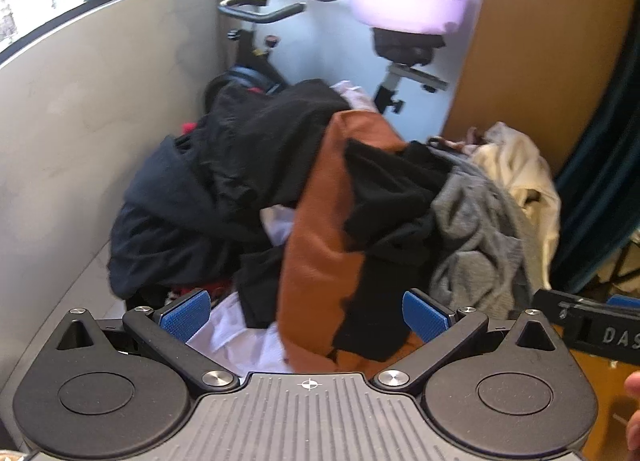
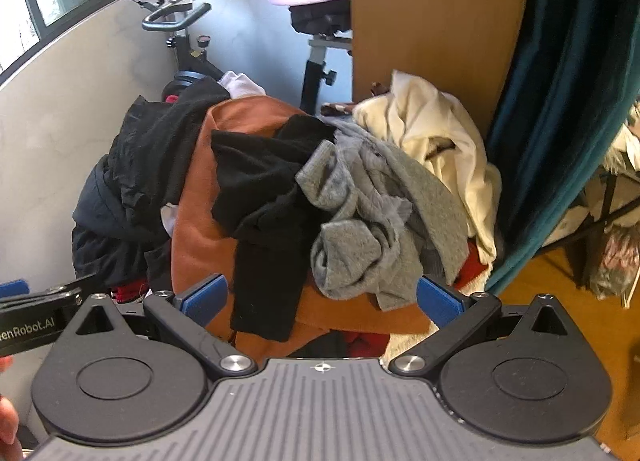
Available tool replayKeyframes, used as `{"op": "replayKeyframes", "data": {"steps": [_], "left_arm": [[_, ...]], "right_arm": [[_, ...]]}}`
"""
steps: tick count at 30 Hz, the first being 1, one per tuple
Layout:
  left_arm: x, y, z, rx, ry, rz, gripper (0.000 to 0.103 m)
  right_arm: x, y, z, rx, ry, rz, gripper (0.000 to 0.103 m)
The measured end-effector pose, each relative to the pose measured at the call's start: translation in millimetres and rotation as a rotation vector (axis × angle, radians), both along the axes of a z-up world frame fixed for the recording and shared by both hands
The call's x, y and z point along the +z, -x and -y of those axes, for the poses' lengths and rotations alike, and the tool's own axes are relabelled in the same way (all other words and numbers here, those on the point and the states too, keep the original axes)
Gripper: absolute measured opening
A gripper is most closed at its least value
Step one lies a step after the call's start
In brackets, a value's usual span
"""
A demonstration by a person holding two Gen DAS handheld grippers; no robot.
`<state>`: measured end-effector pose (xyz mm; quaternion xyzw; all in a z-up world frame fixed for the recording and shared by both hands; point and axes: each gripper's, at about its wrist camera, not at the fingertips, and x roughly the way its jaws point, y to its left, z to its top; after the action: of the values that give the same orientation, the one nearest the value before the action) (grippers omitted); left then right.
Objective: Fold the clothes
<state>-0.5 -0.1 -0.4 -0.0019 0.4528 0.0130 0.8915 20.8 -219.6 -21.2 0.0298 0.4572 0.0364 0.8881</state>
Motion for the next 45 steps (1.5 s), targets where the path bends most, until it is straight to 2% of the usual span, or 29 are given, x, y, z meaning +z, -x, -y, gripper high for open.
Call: {"op": "replayKeyframes", "data": {"steps": [5, 8, 12, 15, 18, 24, 30, 33, 35, 39, 42, 45], "left_arm": [[-9.4, 5.3, 11.0, 0.03, -0.011, -0.036, 0.102], [-10.8, -5.4, 6.8, 0.019, 0.033, -0.074, 0.102], [-14.7, -12.2, 28.5, 0.009, 0.02, -0.065, 0.102], [-13.0, -5.6, 13.5, -0.032, 0.082, -0.062, 0.102], [-15.2, -3.2, 1.5, -0.026, 0.092, -0.074, 0.102], [-18.1, -3.6, -14.0, 0.013, 0.12, -0.069, 0.102], [-11.8, -1.6, -27.2, 0.026, 0.108, 0.027, 0.102], [-20.8, -1.5, -33.2, 0.052, 0.092, 0.0, 0.102], [-27.1, 0.7, -41.3, 0.054, 0.109, -0.006, 0.102], [-29.4, 6.4, -56.2, 0.083, 0.097, 0.029, 0.102], [-30.5, 10.6, -66.2, 0.098, 0.056, 0.053, 0.102], [-33.1, 8.0, -82.9, 0.073, 0.095, 0.039, 0.102]], "right_arm": [[-5.0, 5.0, 11.9, -0.043, 0.009, -0.025, 0.103], [-8.0, 8.0, 19.1, -0.068, 0.014, -0.039, 0.103], [-12.1, 12.0, 28.7, -0.103, 0.022, -0.059, 0.102], [-13.5, 15.2, 37.1, -0.134, 0.004, -0.058, 0.103], [-14.1, 18.3, 45.2, -0.164, -0.015, -0.048, 0.102], [-9.9, 23.4, 41.0, -0.107, 0.048, 0.006, 0.102], [-21.7, 20.2, 40.3, -0.096, -0.018, -0.059, 0.102], [-25.6, 24.1, 39.0, -0.116, -0.03, -0.029, 0.102], [-25.6, 24.8, 37.8, -0.114, -0.024, -0.015, 0.103], [-24.7, 26.2, 33.0, -0.083, -0.014, 0.024, 0.102], [-27.0, 23.9, 27.0, -0.067, -0.015, 0.002, 0.102], [-32.1, 20.7, 21.3, -0.07, -0.008, -0.021, 0.102]]}}
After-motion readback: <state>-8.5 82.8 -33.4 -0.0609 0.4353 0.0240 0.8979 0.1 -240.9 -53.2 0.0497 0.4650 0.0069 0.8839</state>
